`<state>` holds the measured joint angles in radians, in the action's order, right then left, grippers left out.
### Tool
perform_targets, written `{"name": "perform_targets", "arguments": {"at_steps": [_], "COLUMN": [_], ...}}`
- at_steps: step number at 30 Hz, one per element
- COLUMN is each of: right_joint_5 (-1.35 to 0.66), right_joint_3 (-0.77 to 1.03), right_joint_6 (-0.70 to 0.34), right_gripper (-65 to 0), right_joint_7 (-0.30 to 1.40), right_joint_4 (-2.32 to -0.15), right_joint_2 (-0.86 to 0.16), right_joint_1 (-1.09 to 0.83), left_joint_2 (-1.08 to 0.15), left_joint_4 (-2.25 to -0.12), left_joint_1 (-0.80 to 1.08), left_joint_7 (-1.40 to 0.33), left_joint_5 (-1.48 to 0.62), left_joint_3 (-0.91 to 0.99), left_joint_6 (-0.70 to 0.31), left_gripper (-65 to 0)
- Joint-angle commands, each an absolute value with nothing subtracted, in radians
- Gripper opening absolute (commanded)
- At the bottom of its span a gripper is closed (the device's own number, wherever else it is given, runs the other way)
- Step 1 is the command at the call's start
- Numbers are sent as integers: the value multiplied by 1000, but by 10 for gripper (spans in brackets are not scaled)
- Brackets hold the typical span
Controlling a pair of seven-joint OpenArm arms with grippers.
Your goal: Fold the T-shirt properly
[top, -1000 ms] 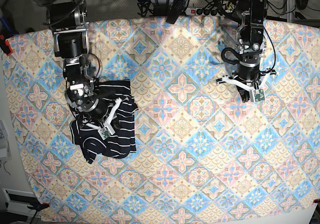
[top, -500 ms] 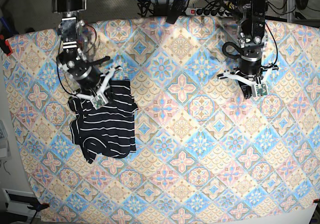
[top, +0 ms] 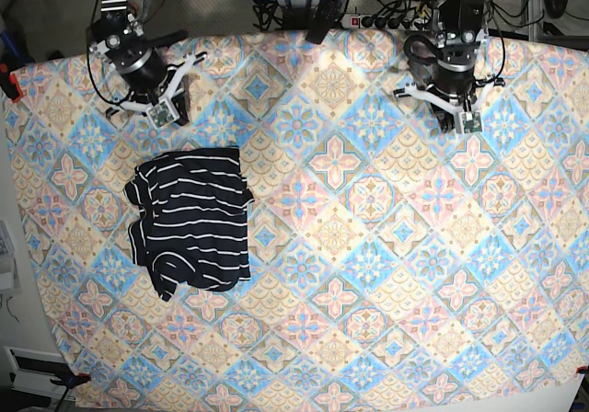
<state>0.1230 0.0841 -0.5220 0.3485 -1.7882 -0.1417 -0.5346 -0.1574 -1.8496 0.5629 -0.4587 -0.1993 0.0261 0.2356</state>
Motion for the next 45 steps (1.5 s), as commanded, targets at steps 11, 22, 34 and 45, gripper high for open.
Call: {"name": "perform_targets", "arguments": {"at_steps": [11,22,34,45], "right_joint_5": [111,113,114,117], "right_joint_3": [105,111,111,110], "right_joint_6": [-518,-518,-518,-516], "right_gripper": [-648,-650,-650,-650], "right_joint_7": [331,254,252,134], "right_joint_4": [-1804,-1745,-1526,-1095], "right_joint_2": [-99,-99,-99,-99], "right_joint_1": [-739,-894,-908,-722], "left_joint_2": [-125,-125,-104,-93], "left_joint_4": [-1942,-1936,-1732,-1388], "left_joint_1": [757,891,949,792], "left_joint_7": [-433,-432,-426,-424], "left_joint_5": [-194,-194,-194,-193], "left_joint_3": [8,8,7,-84], "left_joint_6": [237,237,236,234], "left_gripper": [-650,-650,-650,-650]}}
